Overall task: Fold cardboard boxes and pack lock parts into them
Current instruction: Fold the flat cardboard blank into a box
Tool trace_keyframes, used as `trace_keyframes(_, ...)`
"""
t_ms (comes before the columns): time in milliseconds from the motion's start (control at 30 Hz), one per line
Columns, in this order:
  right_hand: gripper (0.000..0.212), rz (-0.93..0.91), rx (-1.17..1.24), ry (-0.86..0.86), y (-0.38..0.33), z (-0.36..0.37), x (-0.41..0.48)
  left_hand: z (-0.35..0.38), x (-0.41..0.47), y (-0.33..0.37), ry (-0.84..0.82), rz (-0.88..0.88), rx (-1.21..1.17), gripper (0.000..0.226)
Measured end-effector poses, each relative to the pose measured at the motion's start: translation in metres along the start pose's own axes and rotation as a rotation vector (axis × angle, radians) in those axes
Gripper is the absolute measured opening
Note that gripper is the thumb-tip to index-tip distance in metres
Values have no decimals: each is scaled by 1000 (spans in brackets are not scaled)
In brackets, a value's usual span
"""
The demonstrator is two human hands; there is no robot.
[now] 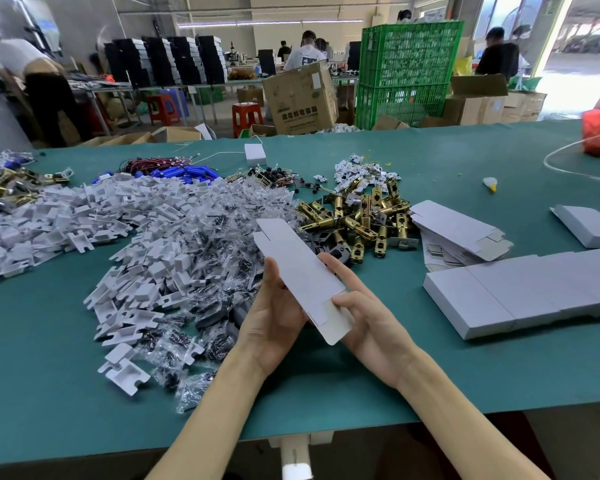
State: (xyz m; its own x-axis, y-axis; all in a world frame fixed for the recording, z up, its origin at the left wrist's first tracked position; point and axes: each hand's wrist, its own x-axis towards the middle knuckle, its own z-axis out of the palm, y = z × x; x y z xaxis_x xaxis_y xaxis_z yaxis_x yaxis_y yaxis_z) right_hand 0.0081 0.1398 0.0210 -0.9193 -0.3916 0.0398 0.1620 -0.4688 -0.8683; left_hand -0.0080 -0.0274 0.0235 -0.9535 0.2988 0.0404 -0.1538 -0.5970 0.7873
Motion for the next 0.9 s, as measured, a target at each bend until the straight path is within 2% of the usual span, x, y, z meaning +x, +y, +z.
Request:
trace_keyframes(233, 63, 4, 13, -16, -2, 3, -2, 3, -2, 2, 8, -14, -19, 86)
trace_keyframes(467, 59, 3, 1, 2, -2, 3, -2, 5, -2, 2, 5, -7, -21, 74)
trace_keyframes(700, 58, 8, -1, 3, -2, 4, -3, 4, -2, 3, 14, -1, 9, 85)
trace_keyframes(900, 55, 17, 0, 16, -2, 3, -2, 3, -2, 3, 31, -1, -4, 75)
